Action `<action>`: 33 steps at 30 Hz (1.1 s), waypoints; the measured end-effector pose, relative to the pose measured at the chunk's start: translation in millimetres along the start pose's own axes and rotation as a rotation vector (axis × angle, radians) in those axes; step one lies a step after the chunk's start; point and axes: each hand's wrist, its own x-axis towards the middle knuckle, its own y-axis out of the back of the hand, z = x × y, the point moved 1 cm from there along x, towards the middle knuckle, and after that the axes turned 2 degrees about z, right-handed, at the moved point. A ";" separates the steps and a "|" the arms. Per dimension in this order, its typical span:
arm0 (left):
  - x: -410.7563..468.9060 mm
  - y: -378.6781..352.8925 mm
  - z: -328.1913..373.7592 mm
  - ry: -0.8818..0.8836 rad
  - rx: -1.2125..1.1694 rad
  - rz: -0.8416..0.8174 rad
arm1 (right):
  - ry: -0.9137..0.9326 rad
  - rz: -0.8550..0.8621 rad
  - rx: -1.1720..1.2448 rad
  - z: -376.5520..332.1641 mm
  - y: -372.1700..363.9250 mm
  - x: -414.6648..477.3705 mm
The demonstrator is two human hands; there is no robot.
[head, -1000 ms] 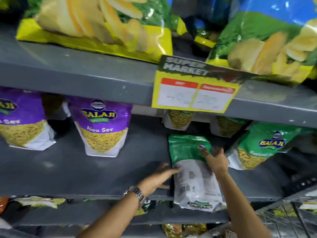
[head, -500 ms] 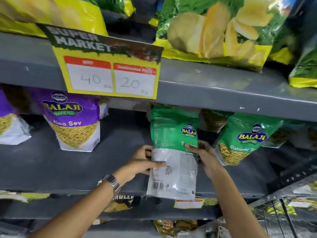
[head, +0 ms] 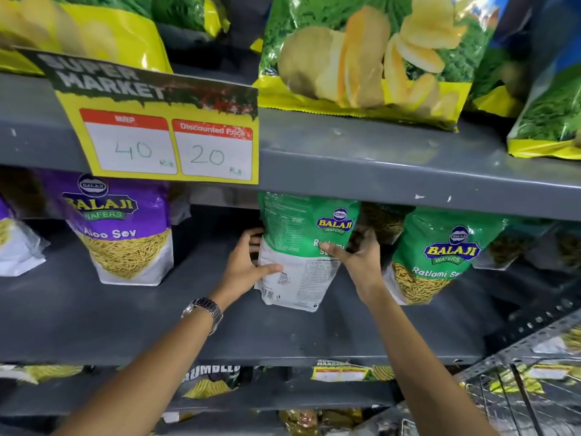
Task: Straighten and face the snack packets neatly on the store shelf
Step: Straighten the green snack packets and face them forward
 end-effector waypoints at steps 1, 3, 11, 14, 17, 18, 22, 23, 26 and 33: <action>0.9 0.0 -3.6 -0.008 0.001 -0.004 | -0.003 -0.005 0.000 1.5 0.9 -0.8; 3.0 1.1 -6.6 -0.028 0.023 -0.019 | -0.031 -0.042 0.013 1.9 3.7 -2.1; 20.4 1.5 -5.7 -0.108 0.235 -0.011 | 0.019 -0.035 0.006 -9.3 20.0 -5.7; -5.4 -12.2 -1.2 -0.096 0.279 0.195 | 0.078 -0.029 0.011 -9.0 15.5 -12.7; -43.7 -32.1 -3.1 -0.082 0.136 0.227 | 0.111 -0.032 0.015 -7.7 9.3 -19.1; -55.6 -39.4 -4.2 -0.080 0.107 0.198 | 0.115 -0.035 0.010 -6.8 7.4 -20.8; -83.3 -63.5 -7.5 -0.090 0.035 0.151 | 0.126 -0.033 -0.040 -5.9 3.7 -28.4; -85.1 -67.3 -8.0 -0.094 0.034 0.151 | 0.128 -0.032 -0.053 -7.2 3.9 -31.0; -76.6 -72.8 -11.1 -0.064 0.058 0.078 | 0.158 -0.088 -0.125 -12.3 1.5 -38.9; -50.8 -74.0 1.1 -0.009 -0.006 0.110 | 0.132 -0.300 -0.105 -30.0 -4.1 -54.1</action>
